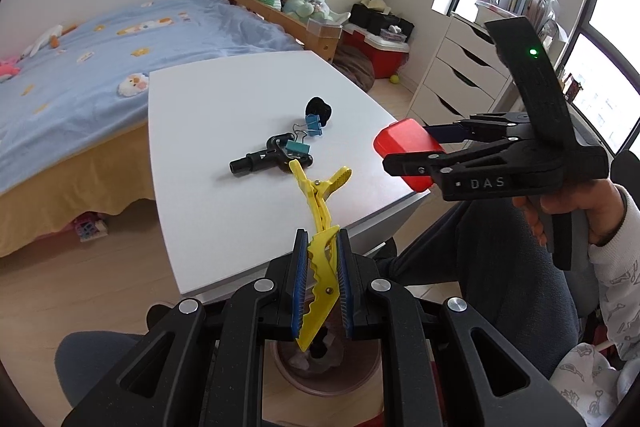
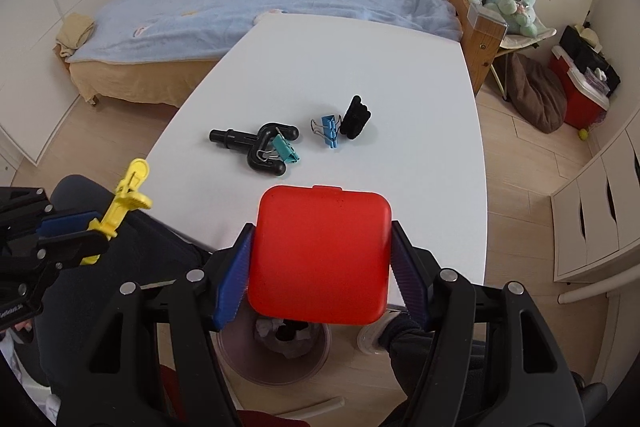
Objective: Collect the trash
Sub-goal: 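Carry the red case over the wastebasket and open the right gripper while the left holds the clip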
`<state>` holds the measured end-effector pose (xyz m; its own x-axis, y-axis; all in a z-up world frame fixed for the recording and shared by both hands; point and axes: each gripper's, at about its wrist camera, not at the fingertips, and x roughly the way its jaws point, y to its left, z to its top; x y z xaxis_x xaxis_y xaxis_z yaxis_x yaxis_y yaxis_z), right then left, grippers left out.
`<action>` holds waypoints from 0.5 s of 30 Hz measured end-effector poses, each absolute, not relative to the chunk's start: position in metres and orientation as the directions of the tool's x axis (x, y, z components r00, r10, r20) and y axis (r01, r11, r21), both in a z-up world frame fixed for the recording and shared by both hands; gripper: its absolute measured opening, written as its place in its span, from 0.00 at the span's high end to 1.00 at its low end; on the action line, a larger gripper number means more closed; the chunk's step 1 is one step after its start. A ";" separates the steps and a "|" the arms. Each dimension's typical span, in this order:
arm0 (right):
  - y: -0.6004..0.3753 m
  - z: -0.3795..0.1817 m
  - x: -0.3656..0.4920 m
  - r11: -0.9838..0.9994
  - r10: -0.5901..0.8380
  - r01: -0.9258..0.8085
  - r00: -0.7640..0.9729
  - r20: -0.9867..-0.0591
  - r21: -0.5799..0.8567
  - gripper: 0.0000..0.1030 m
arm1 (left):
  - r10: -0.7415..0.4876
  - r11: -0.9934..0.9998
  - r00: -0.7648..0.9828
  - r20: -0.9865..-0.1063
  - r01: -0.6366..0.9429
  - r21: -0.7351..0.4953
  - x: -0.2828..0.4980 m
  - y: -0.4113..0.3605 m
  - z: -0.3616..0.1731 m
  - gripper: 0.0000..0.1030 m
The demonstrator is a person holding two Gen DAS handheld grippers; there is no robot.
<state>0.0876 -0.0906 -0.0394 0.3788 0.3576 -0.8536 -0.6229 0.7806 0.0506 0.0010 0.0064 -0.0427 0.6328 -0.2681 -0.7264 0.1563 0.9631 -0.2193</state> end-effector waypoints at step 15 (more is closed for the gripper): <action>-0.129 -0.016 0.011 0.655 0.502 -0.746 0.311 -0.807 0.121 0.37 | -0.287 0.958 0.629 -0.723 0.197 -0.210 -0.022 -0.015 -0.037 0.87</action>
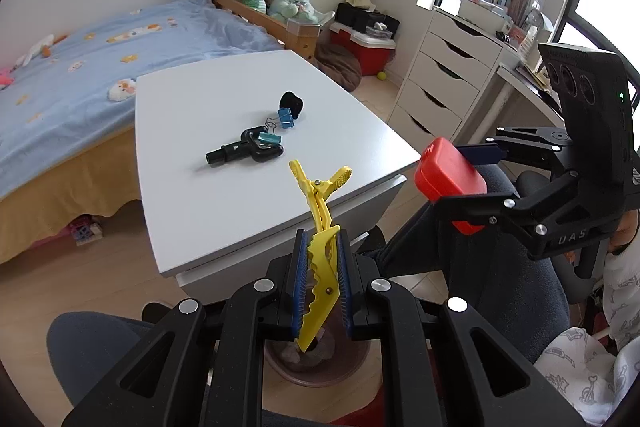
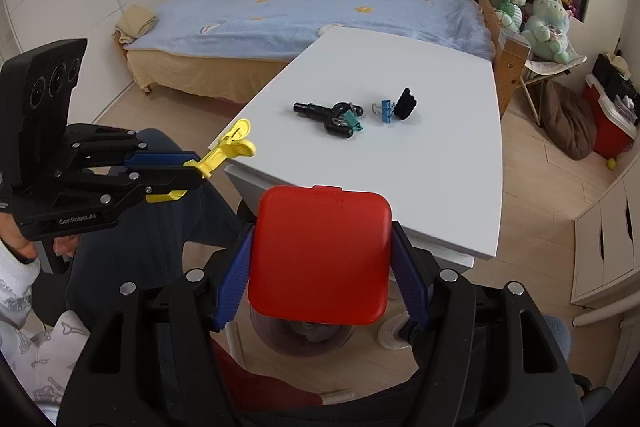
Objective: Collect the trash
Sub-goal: 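Carry the red case over the wastebasket and open the right gripper while the left holds the clip, then open the left gripper over the wastebasket to drop the yellow clip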
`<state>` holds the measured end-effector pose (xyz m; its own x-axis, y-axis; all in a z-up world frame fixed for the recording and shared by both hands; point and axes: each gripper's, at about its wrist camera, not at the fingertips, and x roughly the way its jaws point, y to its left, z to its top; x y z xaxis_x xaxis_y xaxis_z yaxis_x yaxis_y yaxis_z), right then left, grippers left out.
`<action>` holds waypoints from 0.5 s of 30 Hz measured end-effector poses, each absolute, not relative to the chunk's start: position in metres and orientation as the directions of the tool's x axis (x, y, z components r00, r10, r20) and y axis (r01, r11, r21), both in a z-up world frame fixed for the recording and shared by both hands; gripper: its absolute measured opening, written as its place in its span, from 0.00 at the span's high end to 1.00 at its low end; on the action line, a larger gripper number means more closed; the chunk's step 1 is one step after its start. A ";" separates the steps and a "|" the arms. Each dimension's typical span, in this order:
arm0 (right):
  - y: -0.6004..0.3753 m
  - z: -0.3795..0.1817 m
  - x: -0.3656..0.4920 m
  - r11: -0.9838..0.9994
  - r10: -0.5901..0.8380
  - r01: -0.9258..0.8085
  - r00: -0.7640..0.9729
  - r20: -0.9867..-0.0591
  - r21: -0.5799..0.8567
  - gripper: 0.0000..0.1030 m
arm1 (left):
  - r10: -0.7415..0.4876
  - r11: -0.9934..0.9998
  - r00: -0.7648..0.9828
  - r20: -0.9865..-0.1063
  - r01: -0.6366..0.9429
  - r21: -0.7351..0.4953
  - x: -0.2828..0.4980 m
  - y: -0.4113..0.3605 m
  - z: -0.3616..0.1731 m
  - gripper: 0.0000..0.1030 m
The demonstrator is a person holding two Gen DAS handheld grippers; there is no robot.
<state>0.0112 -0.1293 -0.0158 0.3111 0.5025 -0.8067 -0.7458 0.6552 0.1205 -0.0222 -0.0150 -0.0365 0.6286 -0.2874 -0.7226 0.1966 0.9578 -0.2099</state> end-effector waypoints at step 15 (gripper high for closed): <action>-0.130 -0.032 -0.008 0.628 0.525 -0.760 0.259 -0.811 0.164 0.05 | -0.285 0.958 0.620 -0.731 0.191 -0.212 -0.032 -0.015 -0.040 0.87</action>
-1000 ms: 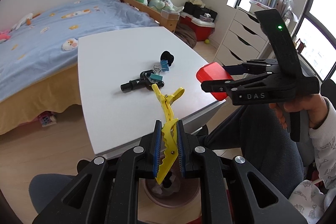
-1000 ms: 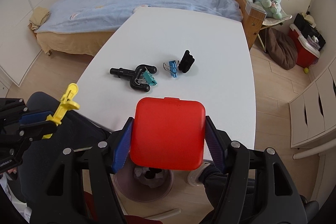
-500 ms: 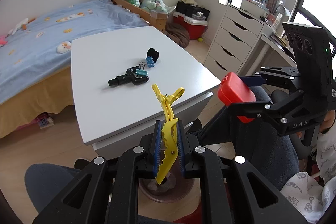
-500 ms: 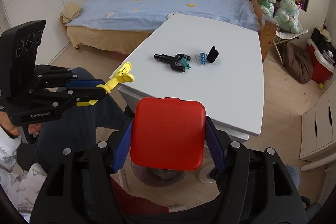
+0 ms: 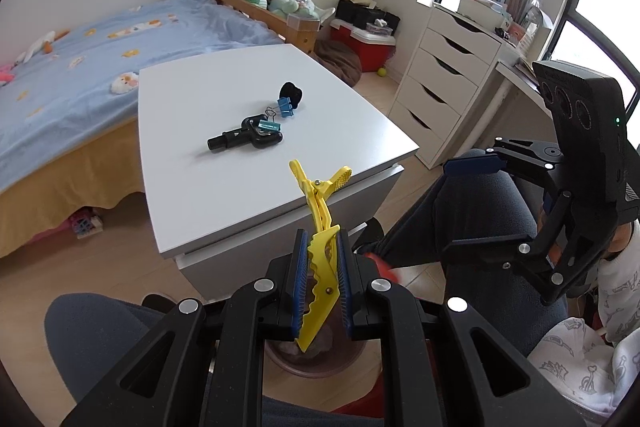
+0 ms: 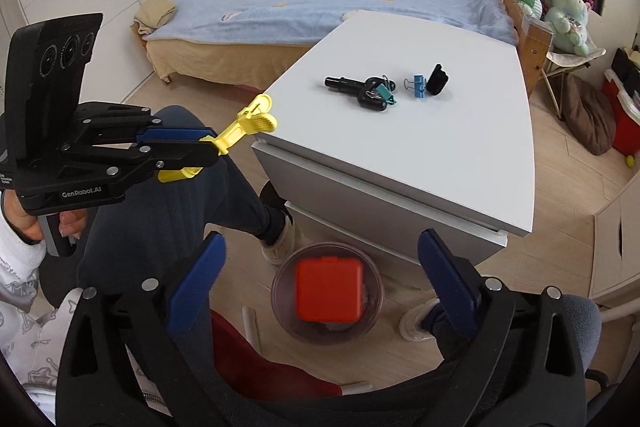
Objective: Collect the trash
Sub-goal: 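Open the left gripper over the wastebasket to drop the yellow clip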
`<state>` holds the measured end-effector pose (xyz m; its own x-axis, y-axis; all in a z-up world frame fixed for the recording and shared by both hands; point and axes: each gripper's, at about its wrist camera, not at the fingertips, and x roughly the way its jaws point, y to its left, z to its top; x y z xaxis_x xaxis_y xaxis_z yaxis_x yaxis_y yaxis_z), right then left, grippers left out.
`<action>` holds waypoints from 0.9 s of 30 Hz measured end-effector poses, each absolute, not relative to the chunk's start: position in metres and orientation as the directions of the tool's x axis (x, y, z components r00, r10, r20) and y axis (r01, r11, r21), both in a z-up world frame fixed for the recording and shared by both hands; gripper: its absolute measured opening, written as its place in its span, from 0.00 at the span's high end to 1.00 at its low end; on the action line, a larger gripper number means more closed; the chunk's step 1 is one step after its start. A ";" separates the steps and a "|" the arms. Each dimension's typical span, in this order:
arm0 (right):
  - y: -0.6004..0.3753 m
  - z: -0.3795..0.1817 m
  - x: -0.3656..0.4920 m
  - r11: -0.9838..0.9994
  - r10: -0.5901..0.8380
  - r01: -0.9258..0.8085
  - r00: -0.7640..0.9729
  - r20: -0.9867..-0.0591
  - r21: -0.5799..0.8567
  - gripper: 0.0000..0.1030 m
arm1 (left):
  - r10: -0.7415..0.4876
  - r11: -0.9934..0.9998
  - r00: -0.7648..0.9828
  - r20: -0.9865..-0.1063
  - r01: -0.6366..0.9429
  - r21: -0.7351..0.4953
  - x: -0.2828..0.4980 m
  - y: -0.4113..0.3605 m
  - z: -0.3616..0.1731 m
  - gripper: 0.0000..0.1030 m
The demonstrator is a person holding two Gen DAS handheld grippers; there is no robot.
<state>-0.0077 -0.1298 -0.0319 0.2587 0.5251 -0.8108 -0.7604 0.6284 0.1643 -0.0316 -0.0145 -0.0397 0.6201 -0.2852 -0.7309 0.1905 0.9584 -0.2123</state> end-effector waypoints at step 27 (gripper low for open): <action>-0.174 -0.020 0.005 0.751 0.485 -0.647 0.400 -0.778 0.135 0.03 | -0.335 0.938 0.560 -0.758 0.277 -0.210 -0.035 -0.045 -0.048 0.87</action>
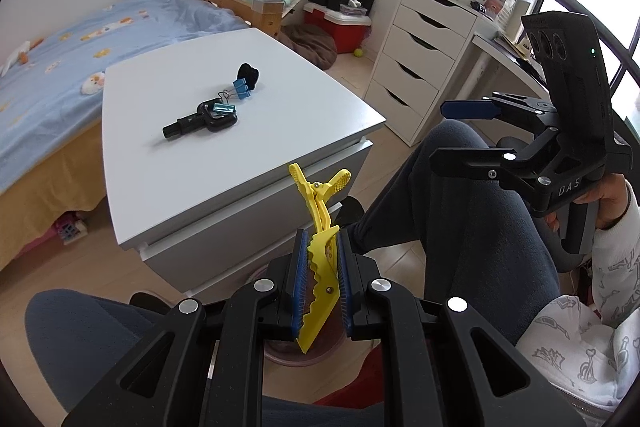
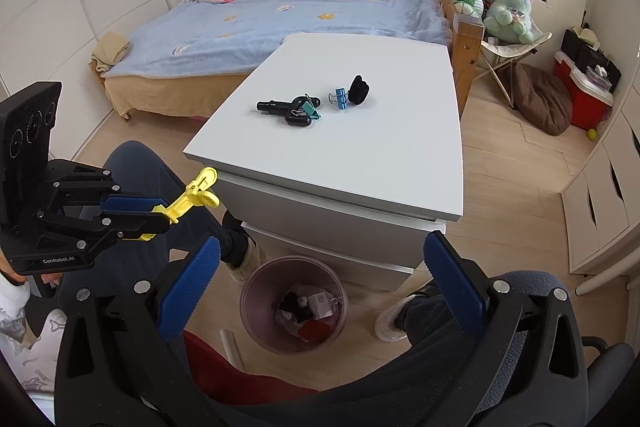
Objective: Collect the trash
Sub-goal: 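Open the left gripper over the wastebasket to drop the yellow clip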
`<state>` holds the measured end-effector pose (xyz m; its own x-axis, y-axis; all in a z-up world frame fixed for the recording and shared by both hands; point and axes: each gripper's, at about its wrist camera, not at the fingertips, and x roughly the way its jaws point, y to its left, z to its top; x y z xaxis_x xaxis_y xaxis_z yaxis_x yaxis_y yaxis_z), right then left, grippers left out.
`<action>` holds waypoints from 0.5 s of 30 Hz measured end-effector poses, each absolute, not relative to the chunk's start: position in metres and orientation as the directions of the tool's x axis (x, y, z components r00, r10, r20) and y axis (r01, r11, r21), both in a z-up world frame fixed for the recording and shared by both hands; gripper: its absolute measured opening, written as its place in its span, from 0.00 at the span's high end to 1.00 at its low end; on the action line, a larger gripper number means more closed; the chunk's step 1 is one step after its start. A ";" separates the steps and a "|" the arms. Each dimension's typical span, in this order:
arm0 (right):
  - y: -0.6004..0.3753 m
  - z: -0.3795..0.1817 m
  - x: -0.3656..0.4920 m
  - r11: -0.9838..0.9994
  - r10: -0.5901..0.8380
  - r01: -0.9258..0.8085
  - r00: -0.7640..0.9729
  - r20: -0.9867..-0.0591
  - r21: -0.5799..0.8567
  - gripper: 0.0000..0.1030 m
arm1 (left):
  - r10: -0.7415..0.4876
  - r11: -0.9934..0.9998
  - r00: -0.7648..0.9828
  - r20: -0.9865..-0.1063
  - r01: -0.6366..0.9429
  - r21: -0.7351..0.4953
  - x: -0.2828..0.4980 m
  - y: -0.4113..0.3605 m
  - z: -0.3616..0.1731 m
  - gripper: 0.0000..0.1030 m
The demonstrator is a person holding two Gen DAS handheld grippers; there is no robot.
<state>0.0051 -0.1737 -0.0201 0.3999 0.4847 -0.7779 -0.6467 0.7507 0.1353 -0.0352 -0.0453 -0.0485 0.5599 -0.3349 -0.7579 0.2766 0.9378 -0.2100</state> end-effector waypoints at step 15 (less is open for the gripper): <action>-0.180 -0.023 0.010 0.758 0.486 -0.635 0.396 -0.779 0.151 0.03 | -0.308 0.951 0.569 -0.763 0.207 -0.230 -0.023 -0.039 -0.060 0.08</action>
